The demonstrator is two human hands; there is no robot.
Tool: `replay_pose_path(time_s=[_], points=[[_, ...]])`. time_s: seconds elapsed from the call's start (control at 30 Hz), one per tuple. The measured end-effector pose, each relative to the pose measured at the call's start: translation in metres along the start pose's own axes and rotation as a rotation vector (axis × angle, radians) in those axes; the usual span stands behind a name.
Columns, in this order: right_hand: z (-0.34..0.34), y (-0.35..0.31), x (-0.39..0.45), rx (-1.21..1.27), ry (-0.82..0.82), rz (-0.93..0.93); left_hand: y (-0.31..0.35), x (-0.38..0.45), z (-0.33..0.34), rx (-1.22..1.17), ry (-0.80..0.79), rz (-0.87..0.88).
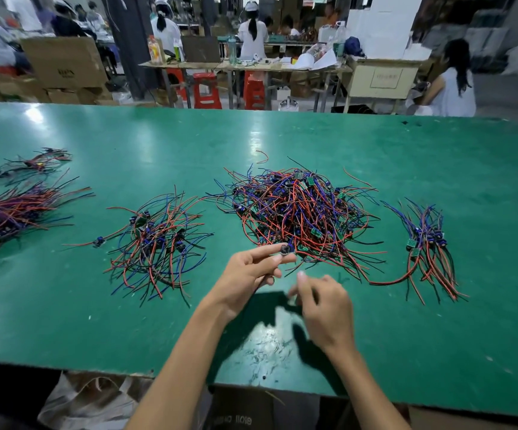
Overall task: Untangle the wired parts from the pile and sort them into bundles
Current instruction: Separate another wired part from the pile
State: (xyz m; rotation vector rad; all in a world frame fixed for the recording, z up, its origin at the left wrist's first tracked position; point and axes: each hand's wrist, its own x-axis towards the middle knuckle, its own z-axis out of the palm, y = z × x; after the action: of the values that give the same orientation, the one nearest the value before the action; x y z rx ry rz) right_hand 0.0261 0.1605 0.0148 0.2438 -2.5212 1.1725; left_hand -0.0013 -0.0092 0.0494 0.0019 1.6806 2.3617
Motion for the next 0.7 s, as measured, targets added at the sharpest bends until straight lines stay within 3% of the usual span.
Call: replay_pose_path(time_s=[0.1,0.17,0.4,0.63,0.7], points=[[-0.004,0.003,0.012,0.523,-0.036,0.348,0.006,-0.012,-0.008,0.110,-0.034,0.040],[-0.009,0.006,0.013,0.743,0.031,0.357,0.006,-0.017,-0.012,0.238,-0.034,0.052],[-0.013,0.013,0.007,0.812,0.028,0.330,0.004,-0.022,-0.023,0.348,0.028,0.105],[-0.012,0.013,0.005,0.761,-0.016,0.281,0.047,-0.013,-0.087,-0.136,0.457,0.295],[-0.011,0.013,0.005,0.719,-0.045,0.269,0.055,-0.013,-0.109,-0.119,0.628,0.333]])
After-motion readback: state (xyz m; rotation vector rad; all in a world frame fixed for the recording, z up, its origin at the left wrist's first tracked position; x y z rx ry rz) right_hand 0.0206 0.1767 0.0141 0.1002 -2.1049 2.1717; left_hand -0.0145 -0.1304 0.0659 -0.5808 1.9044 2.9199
